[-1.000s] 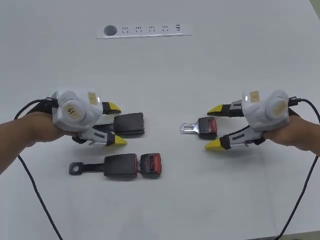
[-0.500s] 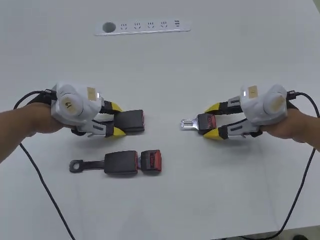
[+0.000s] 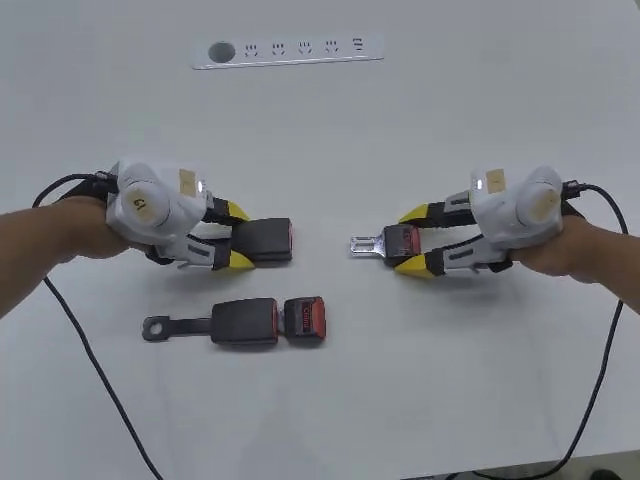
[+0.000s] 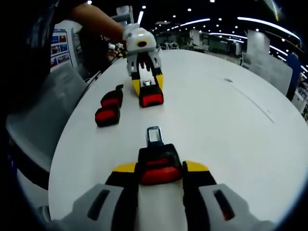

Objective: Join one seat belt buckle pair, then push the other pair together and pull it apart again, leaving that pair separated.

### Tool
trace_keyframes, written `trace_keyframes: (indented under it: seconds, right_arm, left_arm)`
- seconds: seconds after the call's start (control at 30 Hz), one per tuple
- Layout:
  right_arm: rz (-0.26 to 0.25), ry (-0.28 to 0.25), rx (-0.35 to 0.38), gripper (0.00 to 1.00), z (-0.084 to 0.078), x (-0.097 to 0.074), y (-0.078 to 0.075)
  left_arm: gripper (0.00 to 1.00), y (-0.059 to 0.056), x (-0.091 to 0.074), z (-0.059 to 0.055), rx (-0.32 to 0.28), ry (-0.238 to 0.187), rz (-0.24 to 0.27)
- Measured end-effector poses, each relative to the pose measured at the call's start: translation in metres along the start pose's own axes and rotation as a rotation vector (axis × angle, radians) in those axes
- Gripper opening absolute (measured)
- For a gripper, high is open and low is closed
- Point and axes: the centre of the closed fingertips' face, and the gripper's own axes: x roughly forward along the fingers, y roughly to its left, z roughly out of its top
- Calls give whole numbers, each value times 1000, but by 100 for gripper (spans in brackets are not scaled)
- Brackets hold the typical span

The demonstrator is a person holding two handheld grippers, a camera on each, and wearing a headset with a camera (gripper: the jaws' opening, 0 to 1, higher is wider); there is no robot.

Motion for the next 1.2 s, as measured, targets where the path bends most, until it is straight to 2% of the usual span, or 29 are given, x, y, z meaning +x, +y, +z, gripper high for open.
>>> trace_keyframes:
  seconds: [0.33, 0.67, 1.07, 1.2]
  right_arm:
    - [18, -19, 0, 36, 21, 21, 3]
    - [0, -45, 8, 35, 44, 46, -2]
    - [0, -43, -5, 35, 61, 66, 4]
    - [6, -34, -3, 35, 59, 65, 2]
  left_arm:
    - [33, -1, 1, 0, 5, 0, -2]
    - [33, -1, 3, 0, 17, 12, -13]
    - [33, -2, 2, 1, 29, 27, -15]
    - [33, -2, 1, 1, 27, 26, -15]
